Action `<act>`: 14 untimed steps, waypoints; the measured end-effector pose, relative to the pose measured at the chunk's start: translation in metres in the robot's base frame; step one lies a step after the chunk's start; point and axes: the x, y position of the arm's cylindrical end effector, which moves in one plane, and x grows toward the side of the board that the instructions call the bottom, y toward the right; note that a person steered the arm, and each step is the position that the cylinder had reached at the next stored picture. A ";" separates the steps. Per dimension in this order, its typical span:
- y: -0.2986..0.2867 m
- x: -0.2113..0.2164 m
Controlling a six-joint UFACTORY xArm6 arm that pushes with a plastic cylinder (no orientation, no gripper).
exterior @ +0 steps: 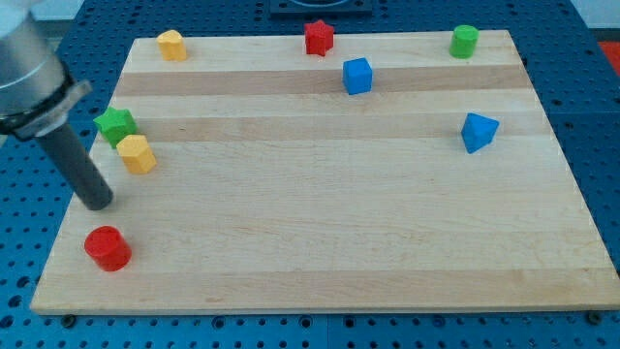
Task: Place the hexagon to the bottom center
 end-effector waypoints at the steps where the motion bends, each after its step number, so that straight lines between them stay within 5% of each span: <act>1: -0.025 -0.010; 3: -0.007 -0.064; 5: 0.174 -0.089; 6: 0.200 -0.073; 9: 0.110 -0.111; 10: 0.100 -0.066; 12: 0.232 -0.025; 14: 0.145 -0.035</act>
